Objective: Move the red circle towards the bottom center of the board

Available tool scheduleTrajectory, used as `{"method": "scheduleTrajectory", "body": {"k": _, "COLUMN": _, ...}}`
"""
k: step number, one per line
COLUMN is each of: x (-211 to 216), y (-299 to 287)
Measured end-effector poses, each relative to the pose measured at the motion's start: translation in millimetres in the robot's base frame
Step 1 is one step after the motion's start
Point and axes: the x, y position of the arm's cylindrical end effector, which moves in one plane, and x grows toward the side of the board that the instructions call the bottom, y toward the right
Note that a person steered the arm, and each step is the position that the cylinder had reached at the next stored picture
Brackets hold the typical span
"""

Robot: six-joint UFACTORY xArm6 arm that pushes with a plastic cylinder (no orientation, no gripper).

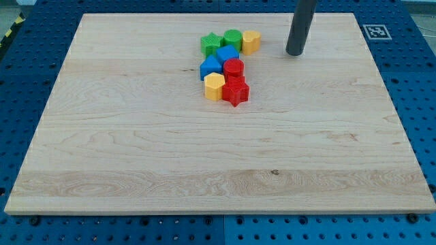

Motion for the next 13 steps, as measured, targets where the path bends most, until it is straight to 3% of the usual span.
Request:
{"method": "scheduleTrajectory", "body": {"k": 2, "x": 28, "y": -29}}
{"method": "scheduleTrajectory", "body": {"k": 8, "x": 48, "y": -44}}
{"method": "scheduleTrajectory", "body": {"k": 13, "x": 36, "y": -153}}
